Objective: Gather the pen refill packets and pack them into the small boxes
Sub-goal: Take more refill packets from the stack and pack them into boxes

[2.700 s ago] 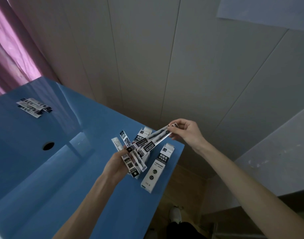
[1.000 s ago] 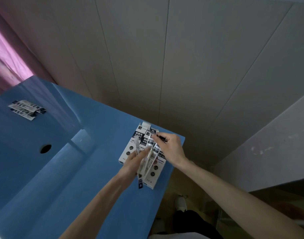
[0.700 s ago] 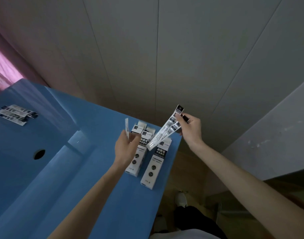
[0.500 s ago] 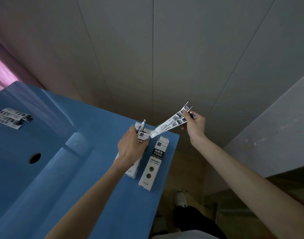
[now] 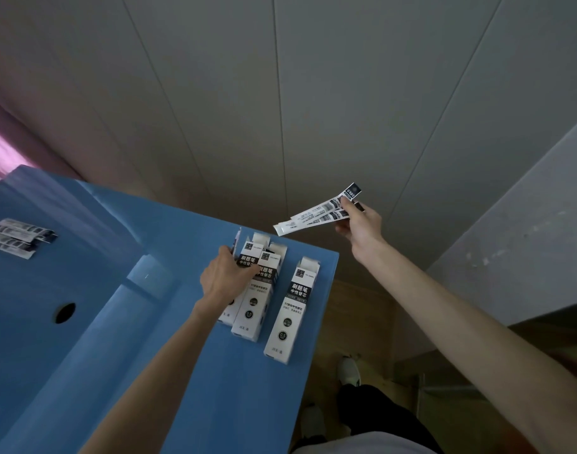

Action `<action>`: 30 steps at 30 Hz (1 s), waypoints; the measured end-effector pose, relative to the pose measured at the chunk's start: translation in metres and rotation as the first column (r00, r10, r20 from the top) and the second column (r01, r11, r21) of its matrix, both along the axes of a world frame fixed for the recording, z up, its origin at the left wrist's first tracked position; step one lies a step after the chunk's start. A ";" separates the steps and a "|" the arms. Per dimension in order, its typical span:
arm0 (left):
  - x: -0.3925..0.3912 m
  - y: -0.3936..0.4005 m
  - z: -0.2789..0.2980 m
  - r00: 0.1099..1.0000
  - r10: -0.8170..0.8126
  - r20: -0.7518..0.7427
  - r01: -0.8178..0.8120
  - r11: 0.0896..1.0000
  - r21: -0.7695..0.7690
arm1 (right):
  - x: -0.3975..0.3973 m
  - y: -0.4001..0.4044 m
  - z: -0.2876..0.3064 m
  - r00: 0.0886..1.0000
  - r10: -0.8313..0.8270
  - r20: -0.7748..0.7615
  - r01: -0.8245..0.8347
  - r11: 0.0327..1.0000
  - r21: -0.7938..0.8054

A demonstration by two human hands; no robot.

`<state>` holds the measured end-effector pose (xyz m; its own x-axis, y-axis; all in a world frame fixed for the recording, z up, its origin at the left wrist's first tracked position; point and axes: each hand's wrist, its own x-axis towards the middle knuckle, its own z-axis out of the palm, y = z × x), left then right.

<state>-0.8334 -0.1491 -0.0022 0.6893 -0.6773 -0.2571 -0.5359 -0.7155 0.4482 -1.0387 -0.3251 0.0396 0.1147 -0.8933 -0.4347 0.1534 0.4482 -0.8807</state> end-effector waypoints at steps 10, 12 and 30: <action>0.018 -0.010 -0.003 0.956 -0.038 -0.292 0.053 0.998 0.046 | 0.001 0.002 -0.001 1.000 0.029 0.000 -0.029 0.999 0.044; 0.019 -0.010 -0.005 0.949 -0.038 -0.314 0.053 0.998 0.039 | 0.002 0.003 -0.001 0.999 0.042 -0.003 -0.042 0.998 0.045; 0.004 -0.009 0.006 0.980 -0.175 0.092 0.163 0.979 0.122 | 0.010 0.013 0.014 0.995 0.075 0.062 -0.083 0.988 0.130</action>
<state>-0.8291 -0.1583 0.0035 0.5940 -0.7566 -0.2733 -0.6921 -0.6538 0.3058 -1.0282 -0.3116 0.0538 0.2104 -0.8154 -0.5393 0.1612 0.5730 -0.8035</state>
